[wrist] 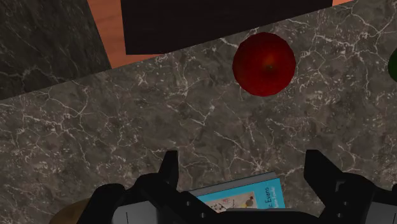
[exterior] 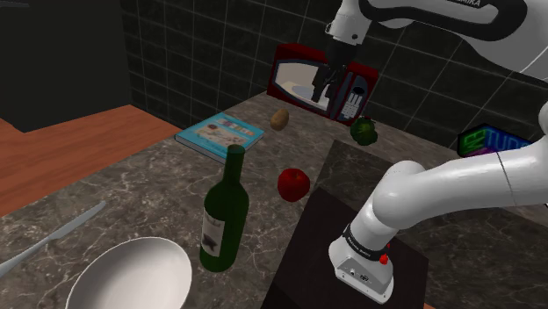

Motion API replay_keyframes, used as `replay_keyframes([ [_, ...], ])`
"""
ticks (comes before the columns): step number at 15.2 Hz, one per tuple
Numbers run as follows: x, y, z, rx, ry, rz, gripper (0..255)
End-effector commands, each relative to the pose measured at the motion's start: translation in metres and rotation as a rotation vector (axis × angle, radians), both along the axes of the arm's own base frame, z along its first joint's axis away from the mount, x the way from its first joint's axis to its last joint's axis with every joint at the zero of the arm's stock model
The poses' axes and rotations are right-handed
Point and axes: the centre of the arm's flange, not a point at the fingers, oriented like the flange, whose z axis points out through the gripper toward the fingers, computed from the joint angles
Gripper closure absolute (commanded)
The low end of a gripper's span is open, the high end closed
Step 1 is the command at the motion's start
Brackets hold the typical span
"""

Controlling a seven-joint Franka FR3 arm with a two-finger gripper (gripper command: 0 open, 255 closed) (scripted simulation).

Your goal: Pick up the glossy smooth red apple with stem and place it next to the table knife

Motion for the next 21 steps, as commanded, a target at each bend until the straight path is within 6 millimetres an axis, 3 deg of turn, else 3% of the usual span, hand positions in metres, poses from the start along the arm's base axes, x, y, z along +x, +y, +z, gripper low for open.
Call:
replay_keyframes([
  [1, 0.0, 0.0, 0.0, 0.0, 0.0, 0.0, 0],
  [16, -0.068, 0.087, -0.173, -0.037, -0.109, 0.152, 0],
  [21, -0.066, 0.088, -0.197, -0.037, -0.111, 0.154, 0],
])
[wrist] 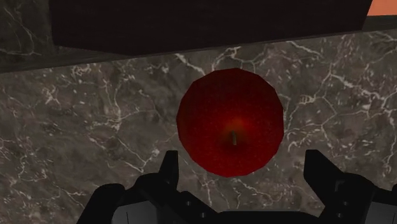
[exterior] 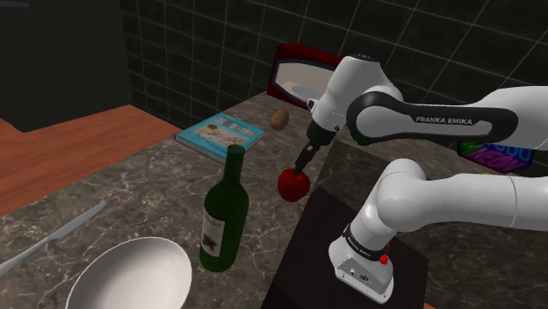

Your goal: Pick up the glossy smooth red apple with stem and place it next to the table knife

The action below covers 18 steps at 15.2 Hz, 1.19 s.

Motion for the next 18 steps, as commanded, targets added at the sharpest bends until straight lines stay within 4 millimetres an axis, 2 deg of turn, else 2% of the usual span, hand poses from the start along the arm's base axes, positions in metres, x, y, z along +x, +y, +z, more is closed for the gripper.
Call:
replay_keyframes([
  [1, 0.002, 0.0, -0.013, 0.0, -0.001, 0.0, 0],
  [3, 0.004, 0.0, -0.026, 0.0, -0.001, 0.0, 0],
  [11, 0.004, 0.0, -0.026, 0.0, -0.001, 0.0, 0],
  [12, 0.004, 0.0, -0.026, 0.0, -0.001, 0.0, 255],
  [18, 0.004, 0.0, -0.027, 0.0, -0.001, 0.0, 255],
])
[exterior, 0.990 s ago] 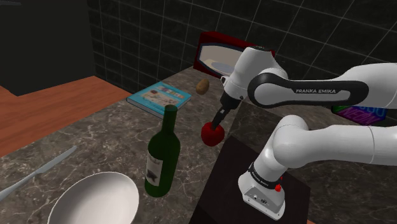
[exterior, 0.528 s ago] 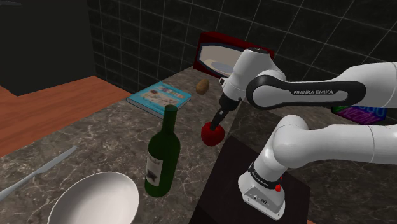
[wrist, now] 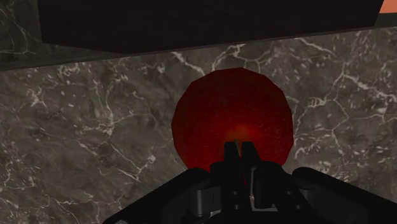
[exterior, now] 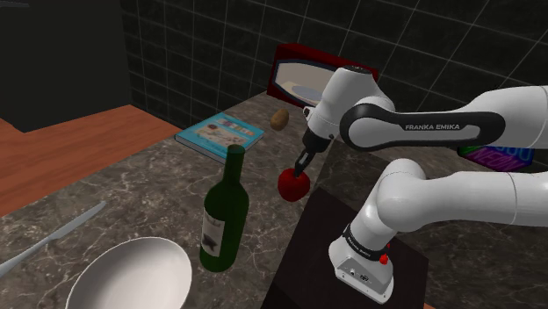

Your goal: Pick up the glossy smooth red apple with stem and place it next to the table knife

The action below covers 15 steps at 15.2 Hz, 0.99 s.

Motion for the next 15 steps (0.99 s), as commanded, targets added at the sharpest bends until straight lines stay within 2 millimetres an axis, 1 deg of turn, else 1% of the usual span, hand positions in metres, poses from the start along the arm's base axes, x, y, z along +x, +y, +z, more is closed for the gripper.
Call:
replay_keyframes([
  [1, 0.0, 0.0, -0.001, 0.0, 0.002, 0.0, 255],
  [3, 0.0, 0.0, -0.001, 0.0, 0.002, 0.0, 255],
  [15, 0.0, 0.0, 0.063, 0.0, 0.002, 0.0, 255],
])
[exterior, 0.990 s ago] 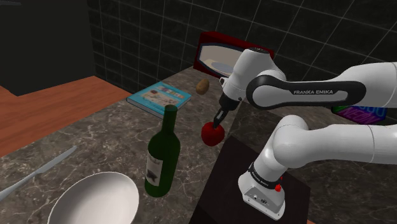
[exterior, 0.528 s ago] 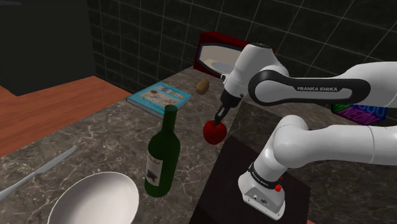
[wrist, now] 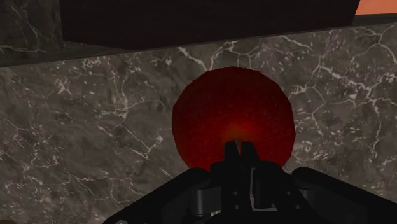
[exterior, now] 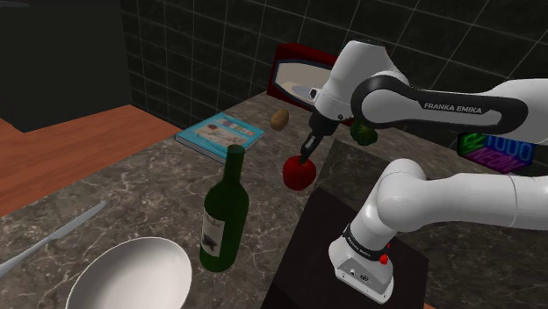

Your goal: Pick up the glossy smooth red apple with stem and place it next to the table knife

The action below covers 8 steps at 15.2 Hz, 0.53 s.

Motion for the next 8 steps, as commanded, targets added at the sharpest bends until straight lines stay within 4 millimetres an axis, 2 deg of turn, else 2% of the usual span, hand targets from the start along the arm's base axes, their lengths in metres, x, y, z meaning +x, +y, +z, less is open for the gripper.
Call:
replay_keyframes([
  [1, 0.0, -0.001, 0.012, 0.0, 0.0, 0.0, 255],
  [8, 0.0, -0.001, 0.049, 0.0, 0.0, 0.0, 255],
])
